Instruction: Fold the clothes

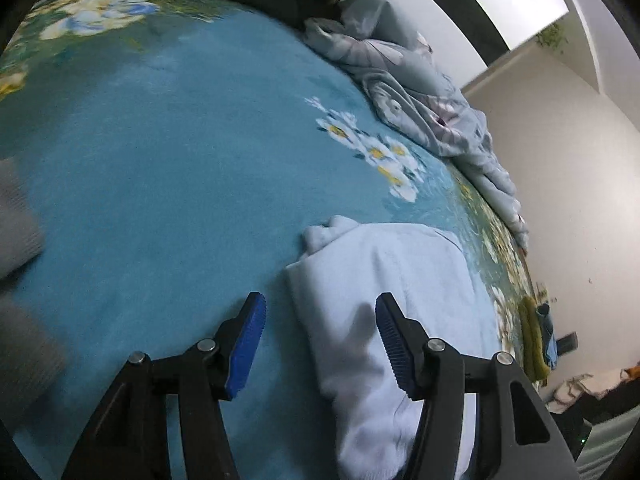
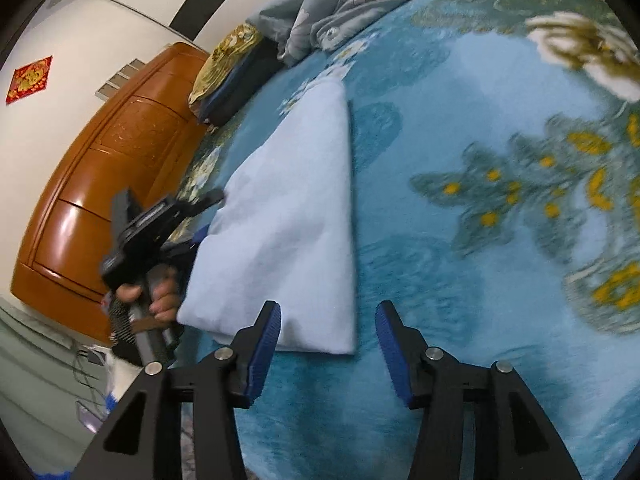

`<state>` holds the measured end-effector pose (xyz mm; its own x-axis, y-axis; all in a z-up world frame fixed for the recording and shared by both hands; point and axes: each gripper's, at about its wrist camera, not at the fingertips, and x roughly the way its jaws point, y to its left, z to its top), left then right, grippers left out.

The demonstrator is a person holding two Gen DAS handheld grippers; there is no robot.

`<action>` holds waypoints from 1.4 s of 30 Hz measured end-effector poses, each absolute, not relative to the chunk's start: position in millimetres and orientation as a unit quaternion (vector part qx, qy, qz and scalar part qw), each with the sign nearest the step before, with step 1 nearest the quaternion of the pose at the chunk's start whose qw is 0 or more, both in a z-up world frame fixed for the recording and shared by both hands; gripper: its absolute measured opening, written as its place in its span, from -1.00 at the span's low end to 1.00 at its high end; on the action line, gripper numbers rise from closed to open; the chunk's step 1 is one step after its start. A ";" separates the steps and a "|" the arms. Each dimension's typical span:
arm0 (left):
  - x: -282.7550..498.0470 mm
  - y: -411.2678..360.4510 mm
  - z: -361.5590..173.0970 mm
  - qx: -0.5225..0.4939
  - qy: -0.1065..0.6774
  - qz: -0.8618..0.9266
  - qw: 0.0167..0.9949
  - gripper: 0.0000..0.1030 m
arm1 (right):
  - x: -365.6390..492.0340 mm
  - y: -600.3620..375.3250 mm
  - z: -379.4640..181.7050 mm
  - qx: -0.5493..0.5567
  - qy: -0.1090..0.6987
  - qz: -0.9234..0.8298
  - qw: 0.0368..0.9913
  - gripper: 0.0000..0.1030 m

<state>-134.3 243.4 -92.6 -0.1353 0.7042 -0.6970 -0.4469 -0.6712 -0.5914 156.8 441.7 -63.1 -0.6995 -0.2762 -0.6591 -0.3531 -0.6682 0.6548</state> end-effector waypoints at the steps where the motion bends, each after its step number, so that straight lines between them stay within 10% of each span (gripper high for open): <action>1: -135.0 247.1 -93.0 -0.532 -0.119 0.742 0.390 0.14 | 154.8 438.7 -64.1 -0.385 0.409 0.827 0.017 0.04; 9: -133.9 267.2 -93.2 -0.521 -0.104 0.750 0.394 0.13 | 155.1 441.7 -71.1 -0.368 0.443 0.817 0.004 -0.04; 13: -134.4 269.5 -95.3 -0.523 -0.107 0.753 0.384 -0.32 | 157.3 444.8 -75.1 -0.366 0.456 0.811 0.003 -0.72; 23: -103.2 257.9 -83.0 -0.520 -0.133 0.756 0.374 -0.70 | 152.2 510.2 -41.3 -0.378 0.419 0.823 -0.064 -0.86; 32: -44.1 241.1 -62.8 -0.475 -0.171 0.772 0.385 -0.74 | 165.3 638.7 13.9 -0.380 0.338 0.861 0.022 -0.99; 42: -84.0 240.2 -70.6 -0.489 -0.129 0.780 0.370 -0.49 | 188.2 550.5 -35.8 -0.383 0.353 0.853 -0.024 -0.89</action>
